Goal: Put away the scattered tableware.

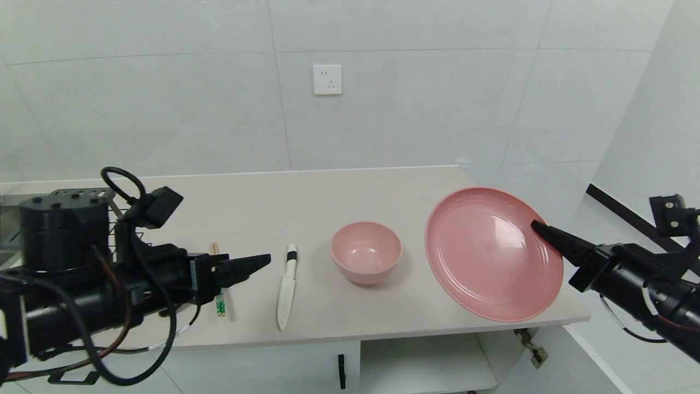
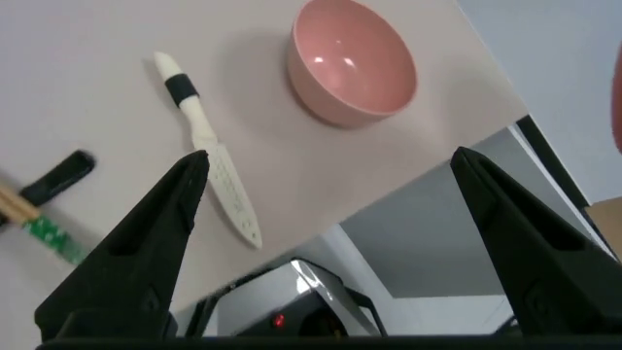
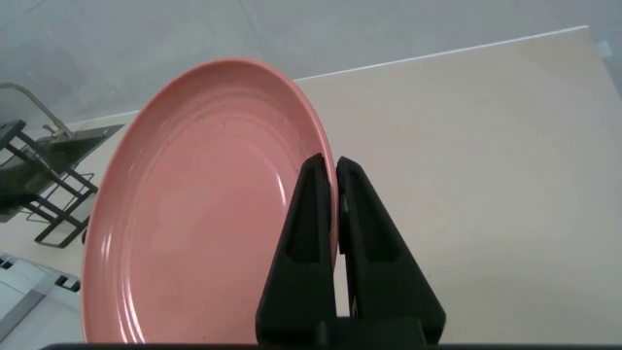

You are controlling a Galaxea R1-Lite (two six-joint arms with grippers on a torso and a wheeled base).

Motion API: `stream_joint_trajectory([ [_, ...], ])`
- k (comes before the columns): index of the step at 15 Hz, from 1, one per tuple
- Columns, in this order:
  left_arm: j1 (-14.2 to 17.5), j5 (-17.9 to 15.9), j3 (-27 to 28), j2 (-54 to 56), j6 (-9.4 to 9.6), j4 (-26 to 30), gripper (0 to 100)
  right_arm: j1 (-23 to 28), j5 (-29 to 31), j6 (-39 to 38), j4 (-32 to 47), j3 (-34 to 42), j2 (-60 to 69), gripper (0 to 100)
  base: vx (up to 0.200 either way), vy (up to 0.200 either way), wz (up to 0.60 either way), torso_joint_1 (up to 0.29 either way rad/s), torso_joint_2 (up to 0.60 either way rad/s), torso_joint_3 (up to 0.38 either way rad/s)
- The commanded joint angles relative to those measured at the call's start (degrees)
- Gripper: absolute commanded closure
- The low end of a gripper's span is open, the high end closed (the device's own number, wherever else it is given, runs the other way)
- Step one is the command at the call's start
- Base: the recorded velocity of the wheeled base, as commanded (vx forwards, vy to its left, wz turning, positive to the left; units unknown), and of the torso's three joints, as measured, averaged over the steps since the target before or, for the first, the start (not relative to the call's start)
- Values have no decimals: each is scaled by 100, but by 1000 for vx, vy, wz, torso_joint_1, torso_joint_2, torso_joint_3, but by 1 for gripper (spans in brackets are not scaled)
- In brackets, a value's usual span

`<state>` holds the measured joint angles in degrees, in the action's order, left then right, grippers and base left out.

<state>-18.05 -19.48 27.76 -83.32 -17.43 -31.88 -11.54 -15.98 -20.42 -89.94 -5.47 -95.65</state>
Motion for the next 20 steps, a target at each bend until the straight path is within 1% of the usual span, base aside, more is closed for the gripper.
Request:
stream_joint_trajectory([
  [1,-225,129,292,-1283,-6,-697,0,65,-1,12,-6,-6,-7,100,0,0,0,0,0,0],
  [2,-251,138,476,-1538,-15,-794,0,73,-1,3,-6,-15,-7,100,0,0,0,0,0,0],
  [5,-374,190,1127,-2136,-6,-802,0,73,-1,12,-6,-6,-15,100,0,0,0,0,0,0],
  [6,-497,261,1311,-2311,-15,-802,0,73,-1,12,-6,2,-15,100,0,0,0,0,0,0],
  [7,-568,322,1373,-2443,-15,-811,0,73,-1,12,-6,2,-15,100,0,0,0,0,0,0],
  [9,-682,340,1381,-2610,-15,-846,0,73,-1,29,-6,2,-15,100,0,0,0,0,0,0],
  [12,-699,340,1592,-2760,-15,-934,0,73,-1,91,-6,46,-24,100,0,0,0,0,0,0],
  [13,-691,340,1768,-2883,-41,-925,0,73,-1,100,-6,46,-24,100,0,0,0,0,0,0],
  [20,-726,296,2647,-3911,-41,-917,0,65,-1,117,-6,38,-42,100,0,0,0,0,0,0],
])
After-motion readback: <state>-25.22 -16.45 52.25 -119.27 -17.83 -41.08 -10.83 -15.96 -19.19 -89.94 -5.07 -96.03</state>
